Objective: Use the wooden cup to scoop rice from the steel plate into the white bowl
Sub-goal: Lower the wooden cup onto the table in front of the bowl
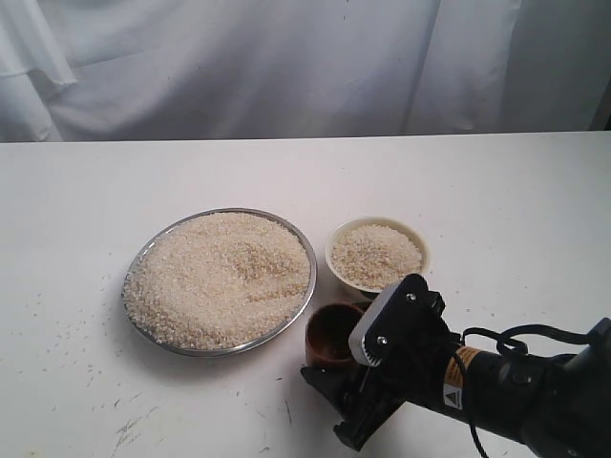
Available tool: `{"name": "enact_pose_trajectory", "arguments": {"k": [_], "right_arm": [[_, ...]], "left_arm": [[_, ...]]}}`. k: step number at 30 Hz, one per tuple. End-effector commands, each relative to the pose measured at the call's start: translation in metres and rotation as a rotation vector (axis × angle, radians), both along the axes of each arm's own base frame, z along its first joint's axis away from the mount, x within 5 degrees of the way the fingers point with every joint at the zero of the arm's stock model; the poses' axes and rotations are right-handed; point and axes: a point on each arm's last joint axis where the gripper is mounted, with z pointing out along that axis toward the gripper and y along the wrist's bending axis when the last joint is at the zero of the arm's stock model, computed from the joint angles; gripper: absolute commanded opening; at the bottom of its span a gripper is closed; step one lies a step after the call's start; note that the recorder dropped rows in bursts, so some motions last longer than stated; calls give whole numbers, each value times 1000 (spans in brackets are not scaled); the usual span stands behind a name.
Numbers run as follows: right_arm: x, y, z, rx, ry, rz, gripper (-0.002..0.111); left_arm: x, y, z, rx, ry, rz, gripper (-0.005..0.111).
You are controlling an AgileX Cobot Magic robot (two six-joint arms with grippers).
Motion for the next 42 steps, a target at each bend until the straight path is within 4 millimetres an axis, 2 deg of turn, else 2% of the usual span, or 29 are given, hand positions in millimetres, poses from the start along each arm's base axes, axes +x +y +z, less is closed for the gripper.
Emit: {"name": "enact_pose_trajectory", "arguments": {"k": [1,5,14,29,37,42], "right_arm": [[1,2,3,43,13,-26,83],[4,0,3,53,24,-83,83],[4,0,3,50,24,-73,83],[2,0,20,41,-3,-46,83],[1,-2,41,63,-28,-58,83],[-1,-4,63,108,-48,-77,82]], "left_arm": [[0,0,-1,-1,-6,2,0],[0,0,-1,-1,-6,2,0],[0,0,-1,-1,-6,2,0],[0,0,-1,-1,-6,2,0],[0,0,-1,-1,-6,2,0],[0,0,-1,-1,-6,2,0]]}}
